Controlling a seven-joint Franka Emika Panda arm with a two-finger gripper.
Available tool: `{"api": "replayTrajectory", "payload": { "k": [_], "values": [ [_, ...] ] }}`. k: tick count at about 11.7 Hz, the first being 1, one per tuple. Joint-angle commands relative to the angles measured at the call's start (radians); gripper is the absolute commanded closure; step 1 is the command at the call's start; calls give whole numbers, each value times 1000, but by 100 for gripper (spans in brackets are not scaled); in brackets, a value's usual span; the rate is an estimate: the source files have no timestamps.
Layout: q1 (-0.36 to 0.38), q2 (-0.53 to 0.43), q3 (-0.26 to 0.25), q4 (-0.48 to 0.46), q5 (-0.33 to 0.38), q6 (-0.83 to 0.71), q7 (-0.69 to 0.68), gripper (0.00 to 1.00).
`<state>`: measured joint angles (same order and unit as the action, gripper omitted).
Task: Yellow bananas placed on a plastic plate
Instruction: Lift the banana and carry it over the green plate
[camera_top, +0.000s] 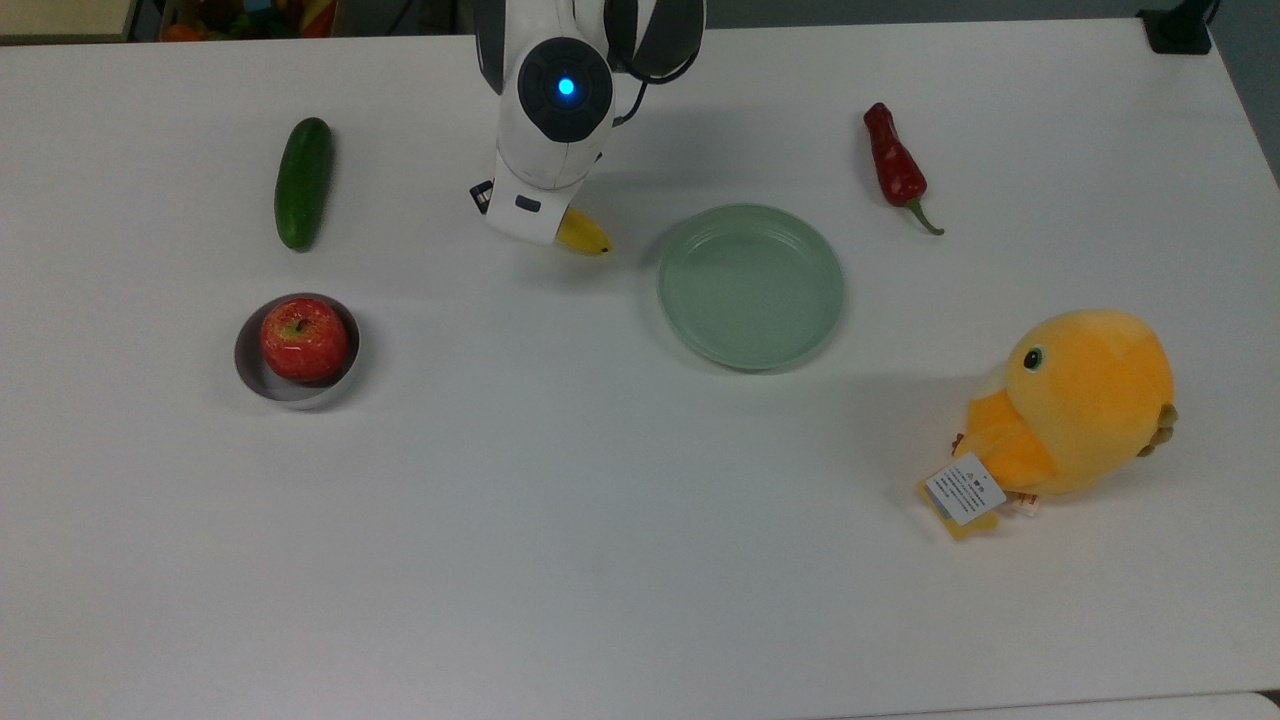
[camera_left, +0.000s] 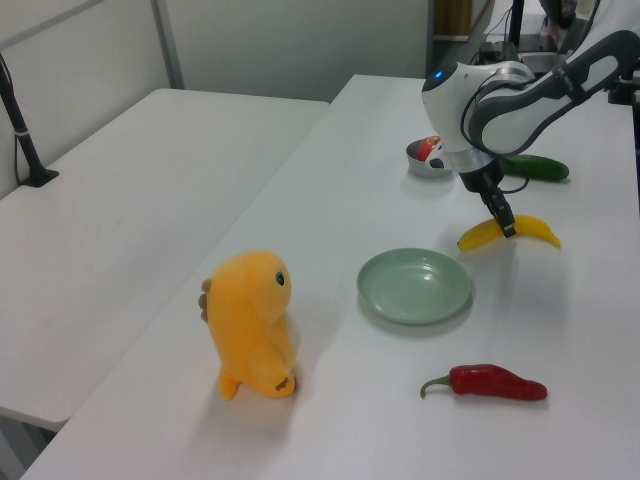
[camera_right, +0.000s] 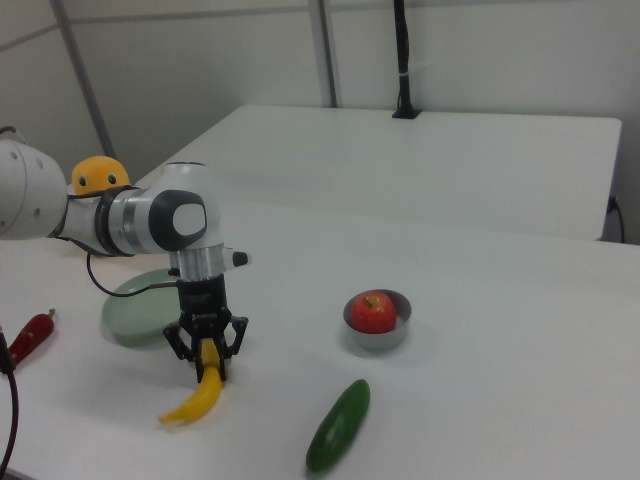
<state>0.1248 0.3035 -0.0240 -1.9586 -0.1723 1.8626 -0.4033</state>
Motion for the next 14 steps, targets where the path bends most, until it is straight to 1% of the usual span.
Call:
{"api": "replayTrajectory", "payload": {
  "k": [1,3,6,8,10,12,13,14],
  "values": [
    [10,-1,-4,9,-16,12,-5,72],
    [9,-6,-4,12,-15,10,-2,72],
    [-1,-27,-4,73,8,-2,1,72],
    [-16,-46,-5,139,71,-3,23,72],
    [-13,-46,-4,208,121,1,93,71],
    [-4,-41,-4,256,201,12,141,71],
    [5,-38,9,271,215,15,176,71],
    [15,-37,51,282,217,26,225,71]
  ]
}}
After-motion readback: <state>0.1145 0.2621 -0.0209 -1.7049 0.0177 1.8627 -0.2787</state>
